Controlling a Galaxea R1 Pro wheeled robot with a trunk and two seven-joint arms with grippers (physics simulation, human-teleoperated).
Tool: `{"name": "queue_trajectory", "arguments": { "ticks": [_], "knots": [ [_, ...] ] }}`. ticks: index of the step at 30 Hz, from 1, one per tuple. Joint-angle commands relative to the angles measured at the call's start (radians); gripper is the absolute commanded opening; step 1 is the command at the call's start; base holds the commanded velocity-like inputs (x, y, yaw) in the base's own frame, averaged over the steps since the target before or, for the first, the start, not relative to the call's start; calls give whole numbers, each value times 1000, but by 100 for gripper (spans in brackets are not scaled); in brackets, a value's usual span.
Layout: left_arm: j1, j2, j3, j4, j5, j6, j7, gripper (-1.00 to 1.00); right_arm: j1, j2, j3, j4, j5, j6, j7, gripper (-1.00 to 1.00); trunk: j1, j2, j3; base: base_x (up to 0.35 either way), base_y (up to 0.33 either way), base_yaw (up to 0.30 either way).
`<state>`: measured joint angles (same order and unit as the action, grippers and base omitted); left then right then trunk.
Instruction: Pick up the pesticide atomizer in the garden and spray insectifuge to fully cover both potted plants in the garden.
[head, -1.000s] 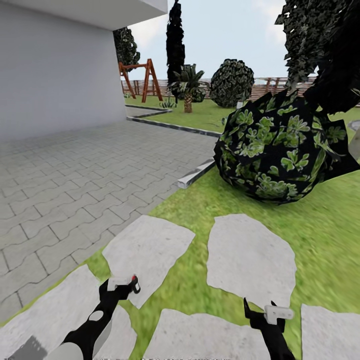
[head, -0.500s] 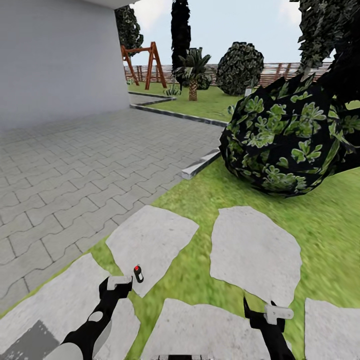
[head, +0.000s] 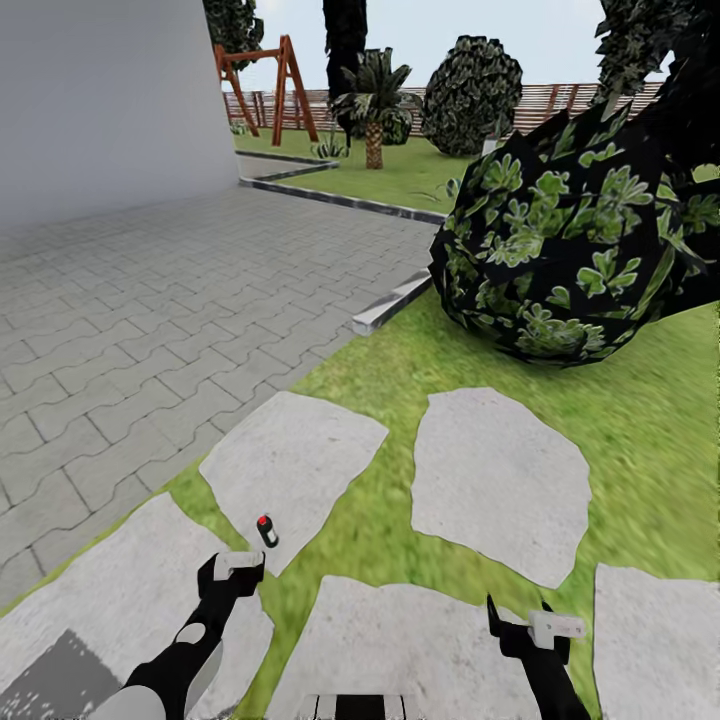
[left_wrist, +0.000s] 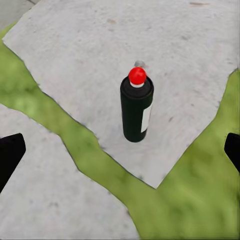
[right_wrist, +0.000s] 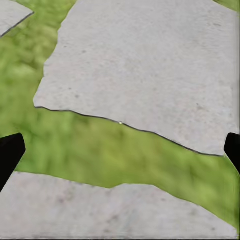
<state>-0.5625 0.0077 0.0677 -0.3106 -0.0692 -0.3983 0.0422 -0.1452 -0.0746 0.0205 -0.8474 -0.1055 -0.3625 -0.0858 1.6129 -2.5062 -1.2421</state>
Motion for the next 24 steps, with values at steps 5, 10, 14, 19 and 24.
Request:
{"name": "queue_trajectory", "arguments": {
  "ticks": [5, 10, 14, 19, 24],
  "knots": [
    [0, 0, 4, 1, -8, -4, 2, 100, -1, -1, 3, -1, -11, -4, 0, 100, 2, -1, -26, 0, 0, -90],
    [-1, 0, 4, 1, -8, -4, 2, 100, -1, -1, 4, -1, -11, -4, 0, 100, 4, -3, -46, 0, 0, -10],
    [-1, 1, 4, 1, -8, -4, 2, 100, -1, -1, 4, -1, -11, -4, 0, 100, 6, -4, -61, 0, 0, 0],
    [0, 1, 4, 1, -8, -4, 2, 100, -1, -1, 4, -1, -10, -3, 1, 100, 8, -5, -81, 0, 0, 0],
    [0, 2, 4, 1, -8, -4, 2, 100, -1, -1, 4, -1, -10, -3, 0, 100, 11, -6, -100, 0, 0, 0]
  ]
}}
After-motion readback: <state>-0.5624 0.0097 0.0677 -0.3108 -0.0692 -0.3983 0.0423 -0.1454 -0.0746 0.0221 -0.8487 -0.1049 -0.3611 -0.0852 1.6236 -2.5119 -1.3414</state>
